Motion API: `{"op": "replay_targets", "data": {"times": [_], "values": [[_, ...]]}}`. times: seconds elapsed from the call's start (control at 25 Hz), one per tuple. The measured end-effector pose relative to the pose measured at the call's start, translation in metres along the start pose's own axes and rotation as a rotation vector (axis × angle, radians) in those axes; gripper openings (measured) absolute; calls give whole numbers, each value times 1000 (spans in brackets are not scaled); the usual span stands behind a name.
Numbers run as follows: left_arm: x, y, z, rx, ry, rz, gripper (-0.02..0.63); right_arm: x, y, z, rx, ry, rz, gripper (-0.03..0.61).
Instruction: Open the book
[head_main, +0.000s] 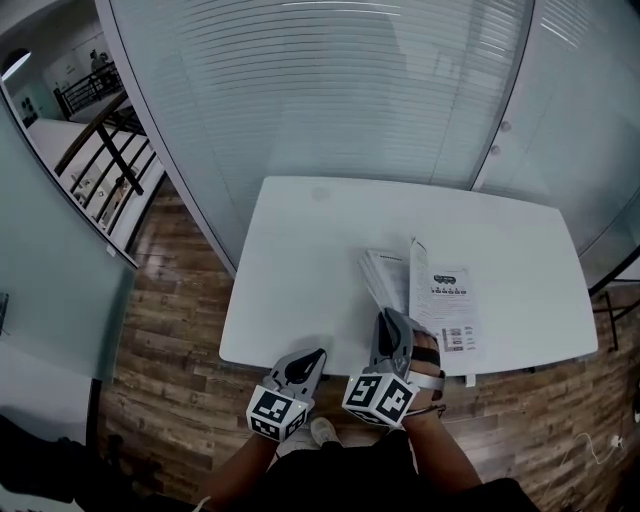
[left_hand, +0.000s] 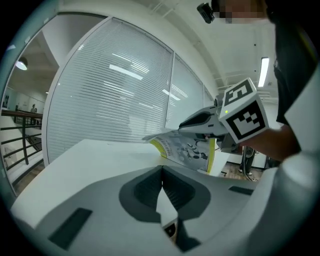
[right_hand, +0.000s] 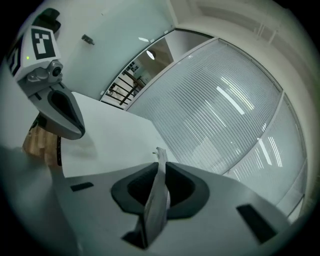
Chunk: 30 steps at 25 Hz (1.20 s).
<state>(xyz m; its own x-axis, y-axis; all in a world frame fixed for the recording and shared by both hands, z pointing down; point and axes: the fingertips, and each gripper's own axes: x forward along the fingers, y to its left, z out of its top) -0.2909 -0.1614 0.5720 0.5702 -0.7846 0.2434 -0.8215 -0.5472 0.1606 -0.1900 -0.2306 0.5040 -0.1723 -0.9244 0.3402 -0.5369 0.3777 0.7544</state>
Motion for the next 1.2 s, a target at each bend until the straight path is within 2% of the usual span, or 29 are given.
{"op": "replay_targets", "data": {"times": [0.24,0.36,0.68,0.72,0.8,0.96,1.2], "values": [[-11,14,-3,-5,-5,50,17,15,52,1,-73,-22,53,57],[-18,20,-14,-24,23,71,17,19,71,1,-103,-17,87,63],[-24,27,-19,-29,9,101,17,31,110,-4,-132,-21,151,71],[-25,27,-19,-29,9,102,17,30,115,-3,-120,-32,169,69],[-25,27,-18,-31,8,105,17,26,122,1,-82,-70,209,119],[-20,29,-14,-37,3,120,17,14,116,20,36,-176,271,129],[-8,22,-5,-42,-8,127,17,6,70,20,206,-229,268,132]]}}
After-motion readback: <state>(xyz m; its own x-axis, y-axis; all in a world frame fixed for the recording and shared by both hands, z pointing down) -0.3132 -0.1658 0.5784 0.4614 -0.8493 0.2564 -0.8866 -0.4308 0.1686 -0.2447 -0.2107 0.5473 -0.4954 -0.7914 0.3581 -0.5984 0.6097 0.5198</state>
